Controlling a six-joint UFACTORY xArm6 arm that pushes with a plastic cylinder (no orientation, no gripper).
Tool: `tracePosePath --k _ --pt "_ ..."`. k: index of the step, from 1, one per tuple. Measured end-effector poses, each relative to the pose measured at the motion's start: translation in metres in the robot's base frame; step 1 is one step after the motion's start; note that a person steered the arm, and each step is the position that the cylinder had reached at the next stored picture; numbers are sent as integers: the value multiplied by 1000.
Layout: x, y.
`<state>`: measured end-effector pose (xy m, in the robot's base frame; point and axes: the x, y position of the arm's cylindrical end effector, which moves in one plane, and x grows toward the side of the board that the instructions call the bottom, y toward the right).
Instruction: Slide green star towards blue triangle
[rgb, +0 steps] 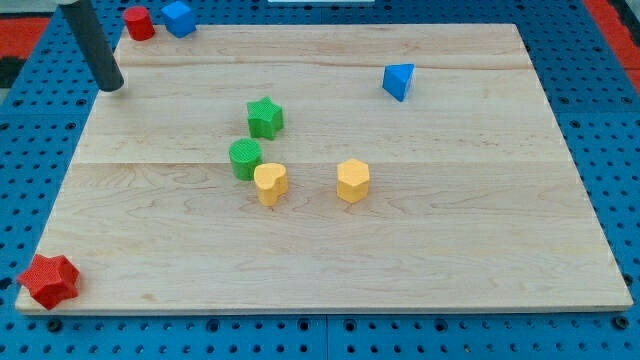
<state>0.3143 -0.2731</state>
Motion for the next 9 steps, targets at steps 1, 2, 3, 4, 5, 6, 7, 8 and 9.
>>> tracePosePath --k 1,2,3,4,5,6,7,8,9 --pt "23 2" --pt "23 2" --pt "23 2" --pt "29 19" --pt "48 66" --pt "69 134" --pt "65 204" --pt "52 273" --pt "52 341"
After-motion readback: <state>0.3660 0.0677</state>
